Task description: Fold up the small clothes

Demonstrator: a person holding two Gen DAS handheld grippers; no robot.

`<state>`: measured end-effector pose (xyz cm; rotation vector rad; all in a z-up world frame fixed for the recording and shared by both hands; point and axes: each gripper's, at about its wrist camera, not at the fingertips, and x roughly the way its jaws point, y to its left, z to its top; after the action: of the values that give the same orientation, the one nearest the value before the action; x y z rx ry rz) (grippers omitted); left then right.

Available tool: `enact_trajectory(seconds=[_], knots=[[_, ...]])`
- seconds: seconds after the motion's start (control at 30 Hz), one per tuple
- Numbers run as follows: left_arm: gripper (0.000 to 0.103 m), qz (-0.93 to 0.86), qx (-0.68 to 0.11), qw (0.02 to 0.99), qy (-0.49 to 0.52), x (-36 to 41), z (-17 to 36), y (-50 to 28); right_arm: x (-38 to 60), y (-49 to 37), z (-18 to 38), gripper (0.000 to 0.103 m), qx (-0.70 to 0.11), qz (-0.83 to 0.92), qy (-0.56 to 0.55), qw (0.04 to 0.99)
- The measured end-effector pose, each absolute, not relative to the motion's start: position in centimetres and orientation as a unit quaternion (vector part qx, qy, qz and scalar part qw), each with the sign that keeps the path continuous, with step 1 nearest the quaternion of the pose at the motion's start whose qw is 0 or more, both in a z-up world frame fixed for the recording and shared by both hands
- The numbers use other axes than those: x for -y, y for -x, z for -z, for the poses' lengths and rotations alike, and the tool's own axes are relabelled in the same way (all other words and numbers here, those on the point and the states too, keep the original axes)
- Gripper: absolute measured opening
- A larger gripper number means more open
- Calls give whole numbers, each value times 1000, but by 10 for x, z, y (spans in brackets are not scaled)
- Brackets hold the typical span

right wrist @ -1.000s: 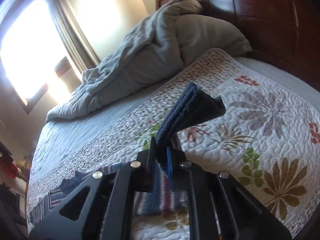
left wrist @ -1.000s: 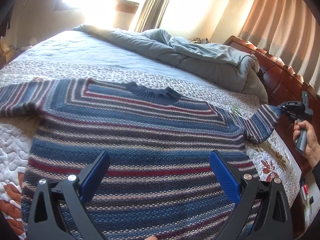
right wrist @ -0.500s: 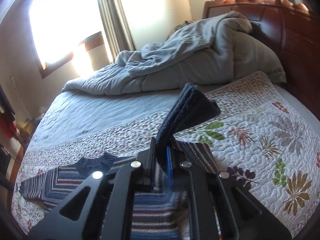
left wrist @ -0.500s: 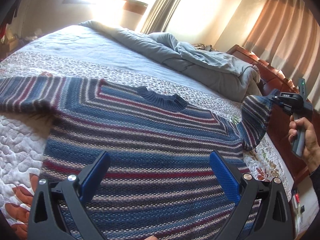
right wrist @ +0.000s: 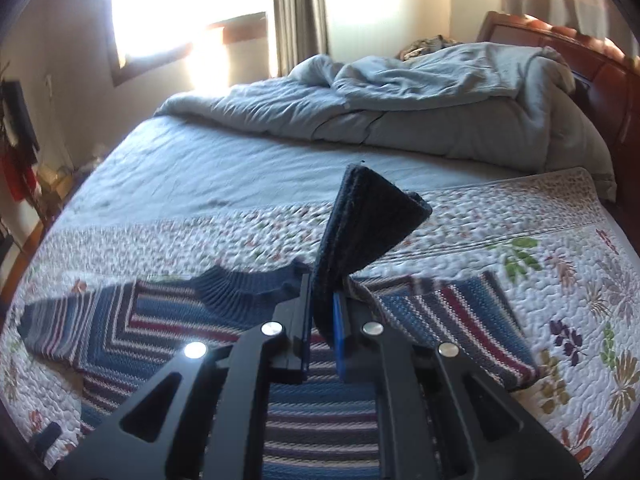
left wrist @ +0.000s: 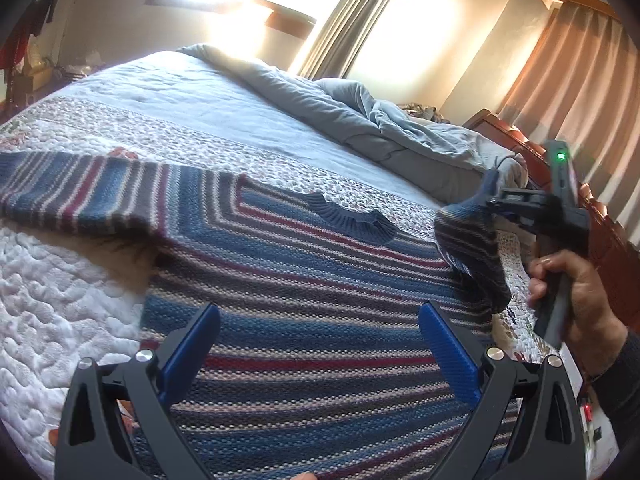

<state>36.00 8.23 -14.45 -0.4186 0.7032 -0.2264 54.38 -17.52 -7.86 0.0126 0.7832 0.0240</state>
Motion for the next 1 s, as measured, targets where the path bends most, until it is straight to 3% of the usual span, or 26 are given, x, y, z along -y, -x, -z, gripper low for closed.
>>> enact_trajectory(seconds=[0.33,0.43,0.47,0.67,0.8,1.0], knots=[[99,107,-342,905,228,-106,146,-358,47,-539,182,8,-446,-26,148,882],[99,107,-347,902,234,-108,149,-360,37,-535,200,24,-471,-44,140,870],[99,108,-347,901,236,-108,150,-360,37,-532,201,34,-474,-53,128,870],[99,99,-357,899,233,-105,158,-365,98,-476,173,51,-450,-115,-108,879],[99,140,-366,874,287,-95,167,-369,156,-408,183,52,-431,-120,-221,867],[99,197,-410,827,330,-45,175,-441,175,-365,188,53,-427,-150,-243,858]])
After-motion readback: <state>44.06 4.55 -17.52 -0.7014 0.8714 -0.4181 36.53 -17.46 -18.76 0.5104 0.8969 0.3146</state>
